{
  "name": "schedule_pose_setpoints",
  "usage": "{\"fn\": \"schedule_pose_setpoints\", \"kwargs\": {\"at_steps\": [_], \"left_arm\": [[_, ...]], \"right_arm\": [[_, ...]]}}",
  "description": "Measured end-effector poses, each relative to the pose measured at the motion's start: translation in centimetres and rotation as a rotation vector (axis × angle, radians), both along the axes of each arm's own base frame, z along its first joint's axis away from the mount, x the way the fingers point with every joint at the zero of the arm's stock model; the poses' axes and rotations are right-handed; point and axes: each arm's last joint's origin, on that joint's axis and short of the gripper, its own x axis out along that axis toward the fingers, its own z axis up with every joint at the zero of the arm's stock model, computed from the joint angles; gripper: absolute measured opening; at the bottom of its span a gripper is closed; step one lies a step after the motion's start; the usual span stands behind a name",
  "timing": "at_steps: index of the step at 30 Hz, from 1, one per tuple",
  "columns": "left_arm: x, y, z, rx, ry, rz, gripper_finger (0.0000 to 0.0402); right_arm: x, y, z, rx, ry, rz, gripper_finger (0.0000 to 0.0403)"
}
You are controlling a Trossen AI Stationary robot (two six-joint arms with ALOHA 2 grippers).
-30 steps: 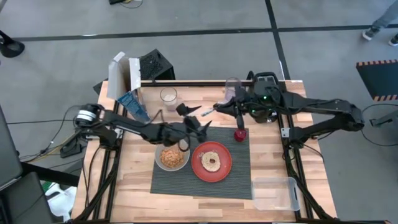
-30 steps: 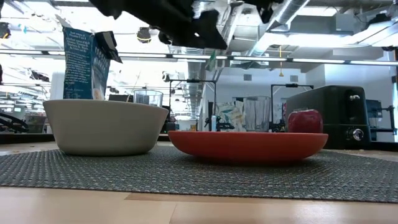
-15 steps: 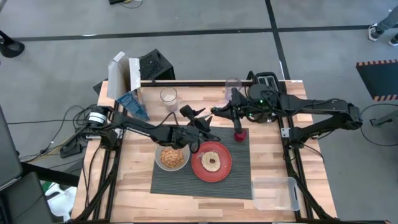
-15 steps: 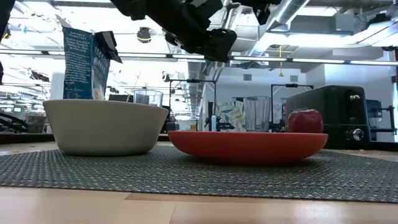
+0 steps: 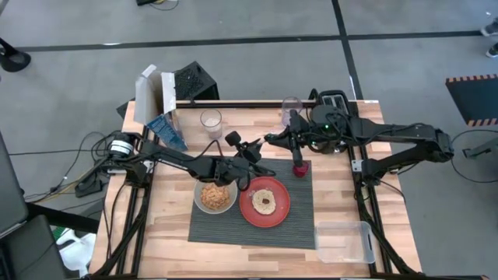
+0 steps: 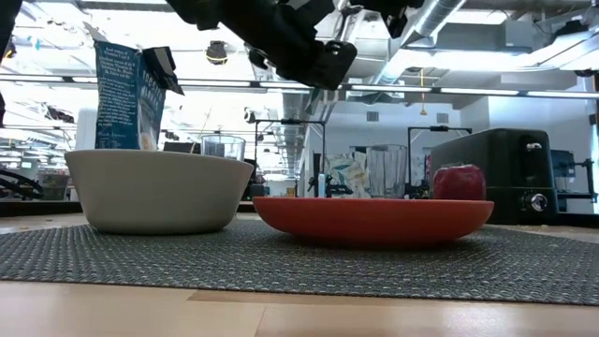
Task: Arrange a breakfast setting
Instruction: Put the spoon beside the bowl
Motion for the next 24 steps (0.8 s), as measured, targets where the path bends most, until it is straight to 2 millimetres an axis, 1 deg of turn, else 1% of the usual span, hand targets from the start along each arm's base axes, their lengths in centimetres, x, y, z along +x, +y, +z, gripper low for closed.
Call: {"fn": "schedule_pose_setpoints", "kwargs": {"at_steps": [3,6,11,14,16,18,21,24], "left_arm": [[0.0,0.0,0.0,-0.004,0.001,-0.008,0.0028],[-0.3,-0.3,0.0,-0.011,0.029,-0.023,0.0035],[-1.4,-1.0,1.0,-0.051,0.054,-0.049,0.0028],[-2.4,-1.2,1.5,-0.109,0.058,-0.124,0.0028],[-3.1,-1.4,1.7,-0.167,0.047,-0.211,0.0029],[-3.9,-1.5,1.6,-0.218,0.036,-0.326,0.0032],[-4.6,-1.8,1.2,-0.285,-0.037,-0.554,0.0031],[-4.7,-1.9,0.7,-0.379,-0.095,-0.783,0.0028]], "right_arm": [[0.0,0.0,0.0,0.005,0.0,0.002,0.0058],[-0.1,0.1,0.0,0.002,0.01,0.011,0.0083],[-1.9,0.3,0.6,-0.031,0.038,0.03,0.0147],[-3.4,0.4,0.7,-0.083,0.08,0.045,0.018],[-4.3,0.5,0.6,-0.127,0.102,0.063,0.0195],[-4.8,0.6,-0.1,-0.161,0.105,0.092,0.0205],[-4.8,0.7,-2.1,-0.19,0.1,0.139,0.0211],[-4.3,0.8,-4.0,-0.208,0.035,0.197,0.0212]]}}
